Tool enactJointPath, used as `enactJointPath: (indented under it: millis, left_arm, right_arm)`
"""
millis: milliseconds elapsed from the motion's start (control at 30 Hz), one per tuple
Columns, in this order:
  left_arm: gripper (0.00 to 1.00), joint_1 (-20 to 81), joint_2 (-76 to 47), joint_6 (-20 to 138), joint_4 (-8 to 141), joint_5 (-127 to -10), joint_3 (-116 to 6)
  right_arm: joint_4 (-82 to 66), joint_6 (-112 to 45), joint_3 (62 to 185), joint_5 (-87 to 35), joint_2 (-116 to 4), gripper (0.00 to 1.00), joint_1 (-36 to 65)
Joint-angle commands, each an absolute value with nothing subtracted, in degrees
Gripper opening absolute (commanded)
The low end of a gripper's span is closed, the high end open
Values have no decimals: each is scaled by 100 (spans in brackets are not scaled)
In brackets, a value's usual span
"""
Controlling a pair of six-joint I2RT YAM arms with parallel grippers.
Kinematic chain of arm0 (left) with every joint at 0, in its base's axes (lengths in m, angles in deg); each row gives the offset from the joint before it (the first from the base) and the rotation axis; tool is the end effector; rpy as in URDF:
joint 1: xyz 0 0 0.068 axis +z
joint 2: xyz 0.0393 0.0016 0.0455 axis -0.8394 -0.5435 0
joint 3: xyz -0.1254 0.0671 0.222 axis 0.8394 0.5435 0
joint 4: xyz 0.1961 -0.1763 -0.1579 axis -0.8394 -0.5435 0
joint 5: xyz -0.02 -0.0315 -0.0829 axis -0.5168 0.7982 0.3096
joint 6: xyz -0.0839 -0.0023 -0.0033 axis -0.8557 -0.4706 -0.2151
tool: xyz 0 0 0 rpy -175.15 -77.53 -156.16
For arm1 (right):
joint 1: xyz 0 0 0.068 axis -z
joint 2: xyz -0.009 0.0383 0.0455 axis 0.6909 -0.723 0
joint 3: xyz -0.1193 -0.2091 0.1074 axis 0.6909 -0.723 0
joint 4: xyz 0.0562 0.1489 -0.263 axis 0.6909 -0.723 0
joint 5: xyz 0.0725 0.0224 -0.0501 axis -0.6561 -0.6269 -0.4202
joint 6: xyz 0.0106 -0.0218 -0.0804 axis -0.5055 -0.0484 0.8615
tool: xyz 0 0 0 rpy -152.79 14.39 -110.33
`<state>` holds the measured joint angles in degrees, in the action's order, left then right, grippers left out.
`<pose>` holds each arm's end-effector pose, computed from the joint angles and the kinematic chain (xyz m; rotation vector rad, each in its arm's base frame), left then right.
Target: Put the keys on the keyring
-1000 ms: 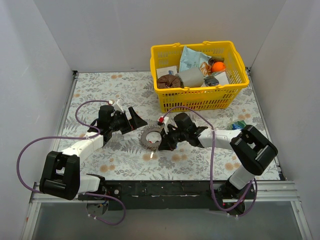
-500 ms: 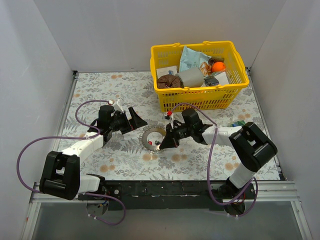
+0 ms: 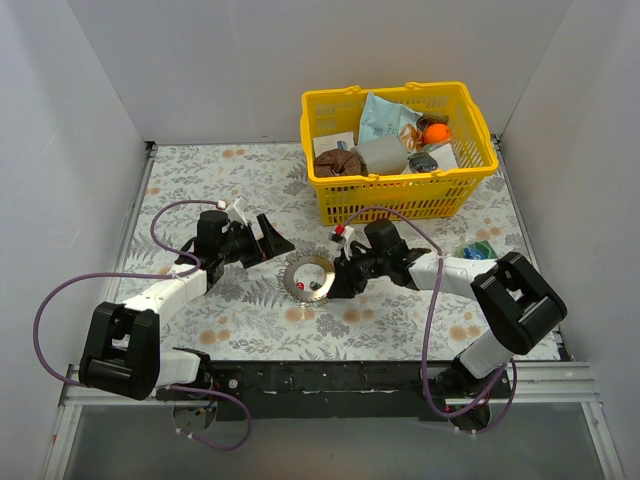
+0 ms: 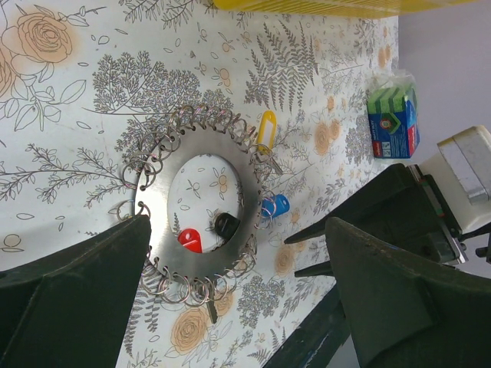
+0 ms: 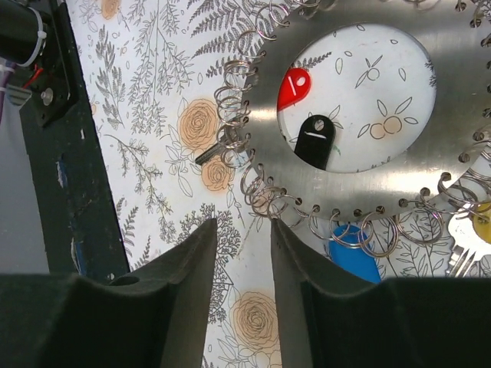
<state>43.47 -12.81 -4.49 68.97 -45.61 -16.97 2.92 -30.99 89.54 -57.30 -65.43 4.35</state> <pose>0.3073 -0.1138 0.1402 -0.9415 2.2903 -1.3838 0.2515 0.2662 0.1056 -1.0598 2.0608 1.1643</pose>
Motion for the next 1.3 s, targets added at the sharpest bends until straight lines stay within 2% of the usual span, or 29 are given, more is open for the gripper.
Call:
enactJointPath:
  millis: [0, 67, 100, 200, 500, 767, 933, 1067, 1167, 1267]
  left_arm:
    - [98, 4372, -1231, -382, 6907, -4546, -1718]
    - [98, 4363, -1249, -382, 6924, -4537, -1727]
    - [98, 4354, -1266, -382, 6924, -4546, -1718]
    - [98, 4310, -1293, -373, 6924, -4581, -1727]
    - [98, 4249, -1363, -347, 6924, -4572, -1806]
    - [98, 4029, -1442, -242, 6837, -4826, -1859]
    - [98, 3871, -1530, -93, 6617, -5178, -1982]
    - [90, 3748, -1688, -22, 6529, -5345, -2070]
    - [88, 3581, -1899, 57, 6502, -5582, -2210]
    - [81, 3432, -2110, 110, 6353, -5732, -2350]
  right_arm:
    - [145, -3076, 9025, -5374, -6302, 47, 248]
    - [154, -3155, 9007, -5277, -6293, 49, 169]
    - [145, -3155, 9007, -5190, -6276, 56, 56]
    - [-13, -3076, 9069, -4532, -6232, 64, -322]
    - [-505, -3269, 9456, -2702, -6425, 66, -842]
    - [-453, -3708, 9500, -3009, -6373, 65, -868]
    - [-304, -4622, 9447, -3071, -6171, 66, -868]
    - [99, -5360, 9237, -3228, -5837, 66, -860]
    - [443, -5896, 8991, -3317, -5827, 66, -842]
    - [619, -6283, 8824, -3501, -5950, 63, -789]
